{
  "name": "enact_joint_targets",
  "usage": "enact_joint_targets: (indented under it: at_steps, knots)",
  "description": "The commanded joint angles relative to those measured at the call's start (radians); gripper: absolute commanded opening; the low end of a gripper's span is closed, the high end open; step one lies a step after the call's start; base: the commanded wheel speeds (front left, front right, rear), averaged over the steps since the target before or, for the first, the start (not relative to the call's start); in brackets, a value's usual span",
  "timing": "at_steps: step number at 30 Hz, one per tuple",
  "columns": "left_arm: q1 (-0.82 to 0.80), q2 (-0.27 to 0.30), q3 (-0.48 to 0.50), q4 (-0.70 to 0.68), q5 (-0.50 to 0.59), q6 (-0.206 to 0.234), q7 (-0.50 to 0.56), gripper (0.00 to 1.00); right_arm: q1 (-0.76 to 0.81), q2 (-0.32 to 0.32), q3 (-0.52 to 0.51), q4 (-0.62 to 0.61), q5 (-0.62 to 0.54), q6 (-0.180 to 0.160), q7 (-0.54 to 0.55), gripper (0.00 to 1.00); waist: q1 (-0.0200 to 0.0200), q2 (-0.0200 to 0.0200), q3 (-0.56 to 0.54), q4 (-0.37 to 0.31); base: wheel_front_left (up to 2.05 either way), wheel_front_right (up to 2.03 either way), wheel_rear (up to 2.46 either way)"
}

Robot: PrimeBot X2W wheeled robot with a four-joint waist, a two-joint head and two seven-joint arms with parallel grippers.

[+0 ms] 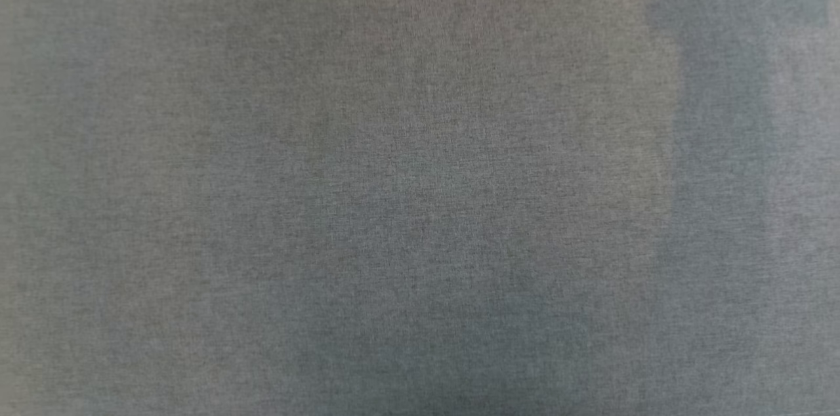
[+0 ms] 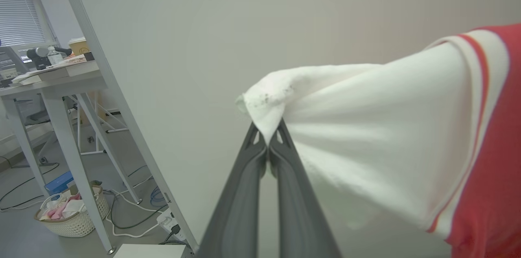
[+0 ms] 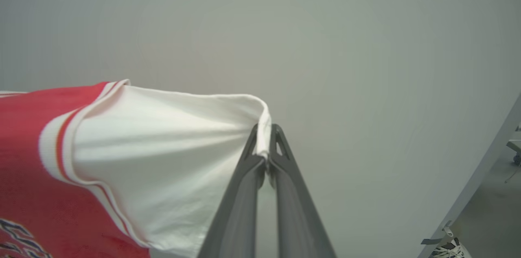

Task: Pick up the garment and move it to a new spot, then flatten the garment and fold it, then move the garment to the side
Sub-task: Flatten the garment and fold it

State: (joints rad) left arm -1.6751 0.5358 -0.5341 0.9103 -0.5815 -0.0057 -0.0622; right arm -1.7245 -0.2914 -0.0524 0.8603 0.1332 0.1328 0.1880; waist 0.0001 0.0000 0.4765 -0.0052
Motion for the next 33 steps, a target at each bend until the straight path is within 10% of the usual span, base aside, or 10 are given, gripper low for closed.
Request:
enact_joint_targets:
  at_steps: [1,15,33]
  knots:
    - [-0.021,0.017,0.010,0.018,0.000,-0.001,-0.007,0.00,-0.026,-0.004,-0.010,0.016,-0.003,-0.002,-0.006,0.00,-0.0001,0.0000,0.058,-0.008,0.00,0.00,0.00]
    - [0.081,-0.051,0.039,0.150,-0.105,-0.086,-0.040,0.00,0.023,0.081,0.086,0.112,0.076,-0.002,-0.044,0.00,-0.0001,0.0000,0.145,0.000,0.00,0.00,0.00]
    - [0.689,-0.045,-0.011,-0.012,-0.261,-0.125,-0.132,0.00,0.764,-0.115,0.279,-0.239,0.423,-0.002,-0.073,0.00,-0.0001,0.0000,0.002,0.025,0.00,0.00,0.00]
